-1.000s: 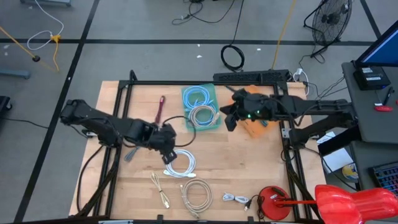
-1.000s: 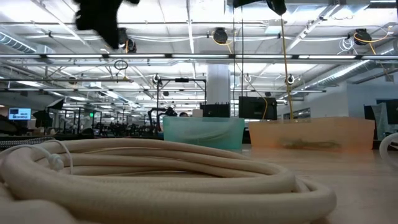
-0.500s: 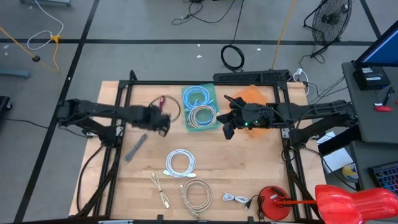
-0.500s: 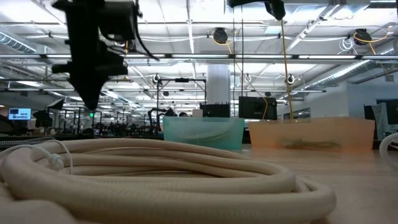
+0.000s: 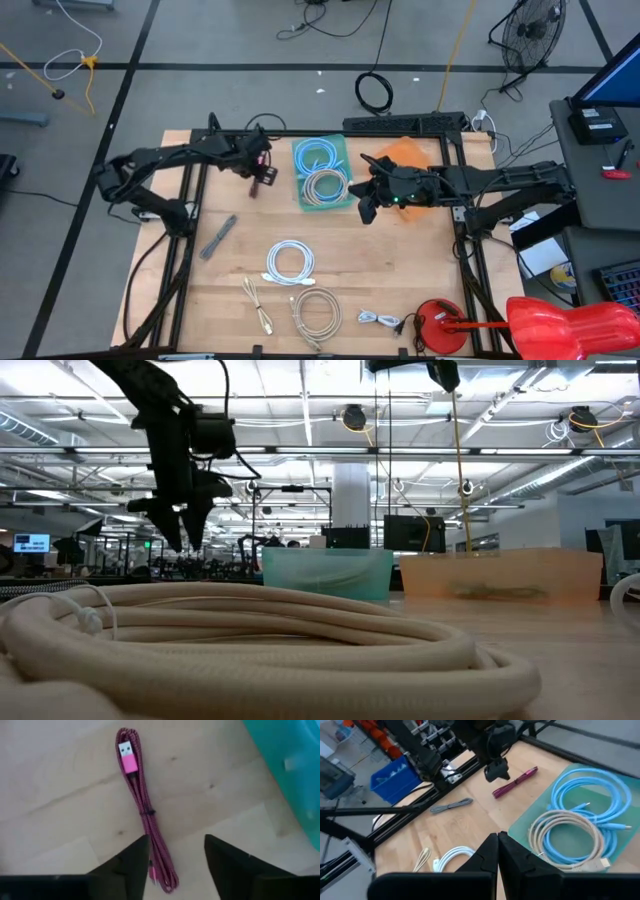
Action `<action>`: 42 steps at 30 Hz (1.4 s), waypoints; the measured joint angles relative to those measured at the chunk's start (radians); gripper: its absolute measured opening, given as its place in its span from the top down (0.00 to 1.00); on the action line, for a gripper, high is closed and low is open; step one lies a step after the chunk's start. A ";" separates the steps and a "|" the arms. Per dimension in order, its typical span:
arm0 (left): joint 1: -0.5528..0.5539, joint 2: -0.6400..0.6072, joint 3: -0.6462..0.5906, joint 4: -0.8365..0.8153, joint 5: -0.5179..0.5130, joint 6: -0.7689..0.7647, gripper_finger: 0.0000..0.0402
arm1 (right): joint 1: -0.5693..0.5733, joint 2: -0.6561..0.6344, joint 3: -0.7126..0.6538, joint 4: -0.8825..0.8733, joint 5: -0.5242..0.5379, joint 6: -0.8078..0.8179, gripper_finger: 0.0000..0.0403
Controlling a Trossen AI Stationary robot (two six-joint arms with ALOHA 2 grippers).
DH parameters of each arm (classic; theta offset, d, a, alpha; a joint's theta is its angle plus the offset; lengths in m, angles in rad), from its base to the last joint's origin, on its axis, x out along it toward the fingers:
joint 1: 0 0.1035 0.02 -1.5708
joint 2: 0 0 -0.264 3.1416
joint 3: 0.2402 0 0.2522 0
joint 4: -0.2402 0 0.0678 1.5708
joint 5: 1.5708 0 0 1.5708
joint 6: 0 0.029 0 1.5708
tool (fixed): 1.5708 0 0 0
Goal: Pick & Place USB Port
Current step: Put the violet charger cable into the orange bin
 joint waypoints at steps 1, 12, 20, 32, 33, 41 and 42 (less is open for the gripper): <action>0.005 0.016 0.001 0.003 -0.001 0.014 0.49 | 0.000 0.000 0.000 0.000 0.003 -0.001 1.00; 0.013 0.240 0.001 0.058 -0.004 0.053 0.44 | -0.001 0.000 0.000 -0.002 0.005 0.000 1.00; 0.011 0.296 0.006 0.042 -0.008 0.041 0.49 | 0.003 0.000 0.000 -0.001 0.005 0.007 1.00; 0.014 0.210 0.014 -0.066 0.122 0.098 0.97 | 0.003 0.000 0.000 0.051 0.026 0.002 1.00; 0.010 0.171 0.018 -0.085 0.126 0.099 0.97 | 0.003 0.000 0.000 0.067 0.025 -0.003 1.00; -0.038 -0.254 0.025 0.078 0.276 0.033 0.97 | 0.003 0.010 0.000 0.207 0.025 -0.047 0.94; -0.052 -0.301 0.026 0.154 0.317 0.011 0.97 | 0.002 0.016 0.000 0.229 0.024 -0.050 0.92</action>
